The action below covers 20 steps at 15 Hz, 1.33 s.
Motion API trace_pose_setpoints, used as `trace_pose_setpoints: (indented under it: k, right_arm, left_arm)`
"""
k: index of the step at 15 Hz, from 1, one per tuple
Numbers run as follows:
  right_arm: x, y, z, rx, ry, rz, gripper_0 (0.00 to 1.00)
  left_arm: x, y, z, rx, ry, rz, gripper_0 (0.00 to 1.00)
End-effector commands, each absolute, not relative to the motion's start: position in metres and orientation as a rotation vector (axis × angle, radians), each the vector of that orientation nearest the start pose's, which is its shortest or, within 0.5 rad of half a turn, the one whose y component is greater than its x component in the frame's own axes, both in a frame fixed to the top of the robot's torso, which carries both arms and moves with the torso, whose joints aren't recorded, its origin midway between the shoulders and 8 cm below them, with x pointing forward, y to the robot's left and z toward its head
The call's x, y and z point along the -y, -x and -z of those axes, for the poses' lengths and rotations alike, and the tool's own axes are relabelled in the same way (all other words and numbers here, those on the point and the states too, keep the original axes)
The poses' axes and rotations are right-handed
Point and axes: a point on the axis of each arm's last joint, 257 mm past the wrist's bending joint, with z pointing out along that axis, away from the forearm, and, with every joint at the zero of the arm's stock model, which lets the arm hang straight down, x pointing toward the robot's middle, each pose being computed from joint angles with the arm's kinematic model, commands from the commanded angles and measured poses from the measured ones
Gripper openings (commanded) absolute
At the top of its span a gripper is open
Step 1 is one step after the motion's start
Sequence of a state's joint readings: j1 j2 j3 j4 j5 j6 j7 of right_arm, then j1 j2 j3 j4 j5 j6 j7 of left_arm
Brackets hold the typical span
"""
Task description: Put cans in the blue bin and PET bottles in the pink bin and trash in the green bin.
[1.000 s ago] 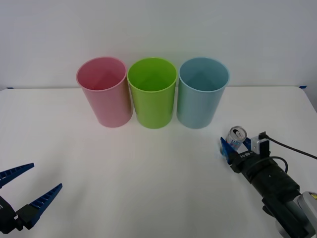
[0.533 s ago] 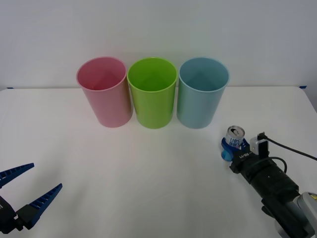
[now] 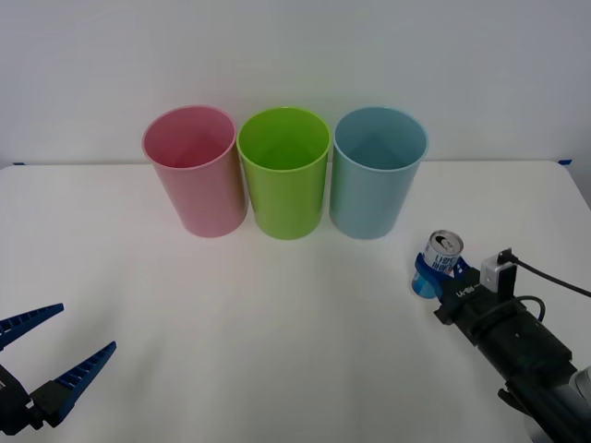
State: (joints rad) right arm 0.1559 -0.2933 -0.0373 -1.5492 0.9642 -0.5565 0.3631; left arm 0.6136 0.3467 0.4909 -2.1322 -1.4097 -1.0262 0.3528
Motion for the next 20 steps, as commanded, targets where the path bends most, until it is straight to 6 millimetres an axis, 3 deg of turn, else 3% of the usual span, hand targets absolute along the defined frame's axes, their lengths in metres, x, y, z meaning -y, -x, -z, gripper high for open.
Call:
trace_pose_setpoints:
  k: [1,4,11,14,16,20]
  right_arm:
    - [0.233,-0.445,0.229,-1.474,0.37,-0.315,0.0]
    - [0.231,-0.42,0.201,-1.421,0.392,-0.314,0.0]
    - [0.211,-0.381,0.104,-1.229,0.434,-0.341,0.0]
    - [0.204,-0.379,0.059,-1.145,0.437,-0.336,0.0]
    - [0.199,-0.383,0.04,-1.125,0.429,-0.374,0.0]
    - [0.19,-0.407,-0.011,-1.055,0.411,-0.381,0.0]
  left_arm:
    - [-0.299,-0.304,0.204,-1.802,-0.518,0.38,1.0]
    - [-0.299,-0.304,0.204,-1.802,-0.518,0.38,1.0]
    - [-0.299,-0.304,0.204,-1.802,-0.518,0.38,1.0]
    - [-0.299,-0.304,0.204,-1.802,-0.518,0.38,1.0]
    - [-0.299,-0.304,0.204,-1.802,-0.518,0.38,1.0]
    - [-0.299,-0.304,0.204,-1.802,-0.518,0.38,1.0]
